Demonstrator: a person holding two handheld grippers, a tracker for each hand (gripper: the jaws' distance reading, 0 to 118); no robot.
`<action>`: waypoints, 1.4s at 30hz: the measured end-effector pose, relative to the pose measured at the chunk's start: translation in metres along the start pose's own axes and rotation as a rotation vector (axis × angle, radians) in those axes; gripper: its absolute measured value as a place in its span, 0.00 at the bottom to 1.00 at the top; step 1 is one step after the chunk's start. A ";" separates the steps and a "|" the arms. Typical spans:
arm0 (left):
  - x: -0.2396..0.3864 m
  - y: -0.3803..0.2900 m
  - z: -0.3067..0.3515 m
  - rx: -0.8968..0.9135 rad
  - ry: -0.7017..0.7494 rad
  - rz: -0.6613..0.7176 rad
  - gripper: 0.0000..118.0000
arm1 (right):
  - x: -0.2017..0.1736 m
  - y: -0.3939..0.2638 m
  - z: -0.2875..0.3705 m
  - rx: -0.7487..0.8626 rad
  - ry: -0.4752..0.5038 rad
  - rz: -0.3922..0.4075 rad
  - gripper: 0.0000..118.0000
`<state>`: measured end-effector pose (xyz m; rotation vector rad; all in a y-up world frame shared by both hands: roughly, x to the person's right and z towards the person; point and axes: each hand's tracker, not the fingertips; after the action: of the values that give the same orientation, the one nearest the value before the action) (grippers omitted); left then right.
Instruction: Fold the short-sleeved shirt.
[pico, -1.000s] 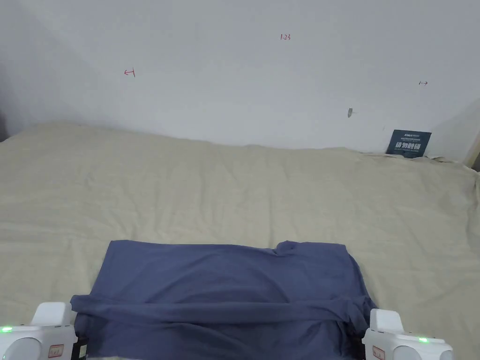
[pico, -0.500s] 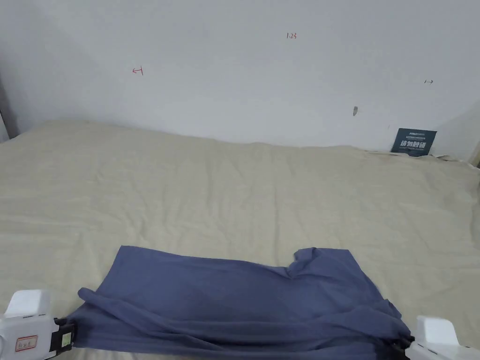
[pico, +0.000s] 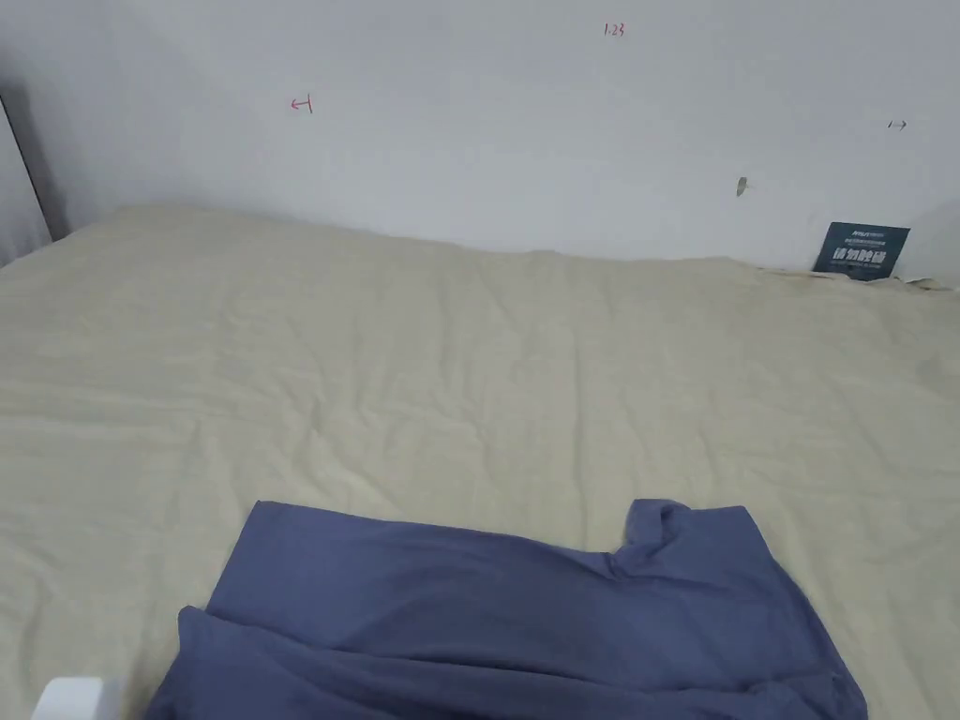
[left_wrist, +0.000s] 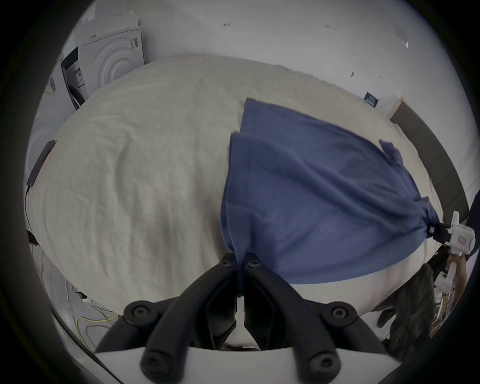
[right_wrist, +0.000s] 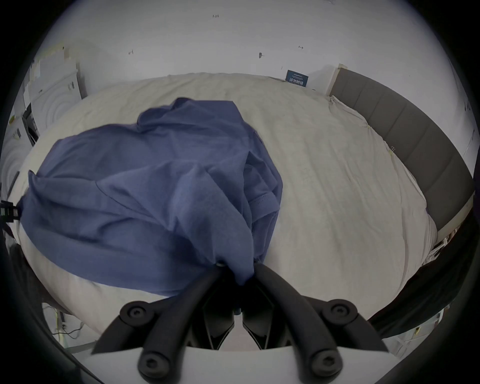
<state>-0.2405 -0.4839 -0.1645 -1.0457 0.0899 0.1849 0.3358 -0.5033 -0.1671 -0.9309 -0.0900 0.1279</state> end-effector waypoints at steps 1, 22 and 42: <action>0.001 0.000 -0.003 0.004 0.005 -0.007 0.00 | -0.002 -0.001 -0.005 0.004 -0.015 0.016 0.00; 0.016 0.024 0.066 0.321 0.009 -0.006 0.34 | -0.024 0.023 0.080 0.231 0.023 -0.093 0.33; 0.065 0.028 0.060 0.532 0.011 -0.088 0.00 | -0.095 0.051 0.093 0.455 0.116 -0.064 0.00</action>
<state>-0.1829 -0.4110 -0.1692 -0.5190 0.0963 0.0678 0.2256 -0.4138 -0.1554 -0.4788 0.0175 0.0320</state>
